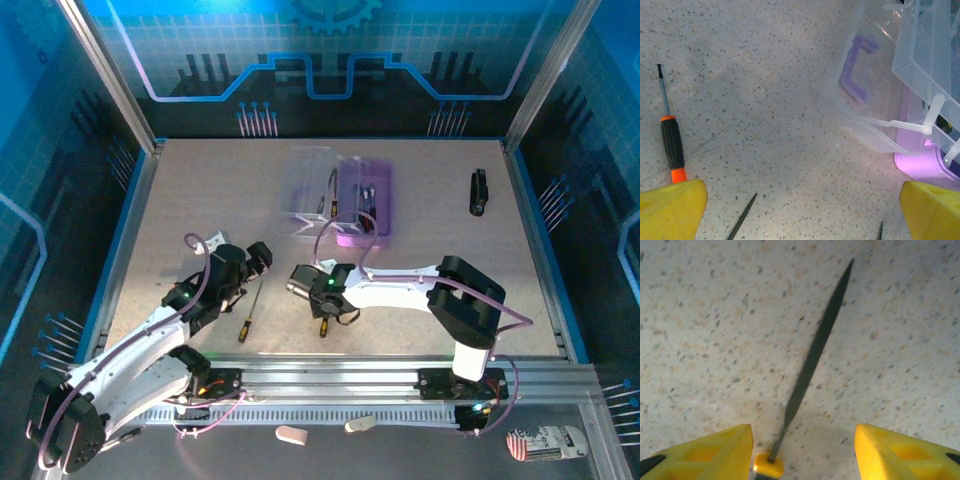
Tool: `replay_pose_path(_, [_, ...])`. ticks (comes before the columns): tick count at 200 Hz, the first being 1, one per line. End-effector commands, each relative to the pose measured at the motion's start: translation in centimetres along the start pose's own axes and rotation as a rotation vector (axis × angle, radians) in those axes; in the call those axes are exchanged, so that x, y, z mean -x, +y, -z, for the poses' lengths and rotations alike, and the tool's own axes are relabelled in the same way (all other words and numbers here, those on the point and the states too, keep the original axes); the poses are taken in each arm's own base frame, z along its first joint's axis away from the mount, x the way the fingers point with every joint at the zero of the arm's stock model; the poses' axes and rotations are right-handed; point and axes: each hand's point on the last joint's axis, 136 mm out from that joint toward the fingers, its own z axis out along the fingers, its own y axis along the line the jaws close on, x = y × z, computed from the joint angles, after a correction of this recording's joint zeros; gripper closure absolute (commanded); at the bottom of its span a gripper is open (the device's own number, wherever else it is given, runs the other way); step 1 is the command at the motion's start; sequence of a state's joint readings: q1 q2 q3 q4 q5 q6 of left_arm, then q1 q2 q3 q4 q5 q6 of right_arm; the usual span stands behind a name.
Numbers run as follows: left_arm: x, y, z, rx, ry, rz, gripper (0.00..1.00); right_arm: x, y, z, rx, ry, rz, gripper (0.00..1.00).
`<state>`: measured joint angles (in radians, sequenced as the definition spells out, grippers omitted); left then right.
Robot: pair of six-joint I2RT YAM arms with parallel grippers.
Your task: Pack the tool kit
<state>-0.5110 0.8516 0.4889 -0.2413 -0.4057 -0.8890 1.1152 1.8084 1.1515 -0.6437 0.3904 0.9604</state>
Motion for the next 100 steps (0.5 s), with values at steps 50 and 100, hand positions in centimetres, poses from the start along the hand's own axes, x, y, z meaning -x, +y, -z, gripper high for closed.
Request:
replay_pose_path(50, [0.5,1.9,0.8,0.029,-0.055,0.023,0.01,-3.1,0.0,-0.5,-0.026,0.120,0.073,0.47])
replay_pose_path(100, [0.5,1.3,0.4,0.019,-0.048,0.036,0.01,-4.8,-2.1,-1.3,-0.004,0.184,0.054,0.52])
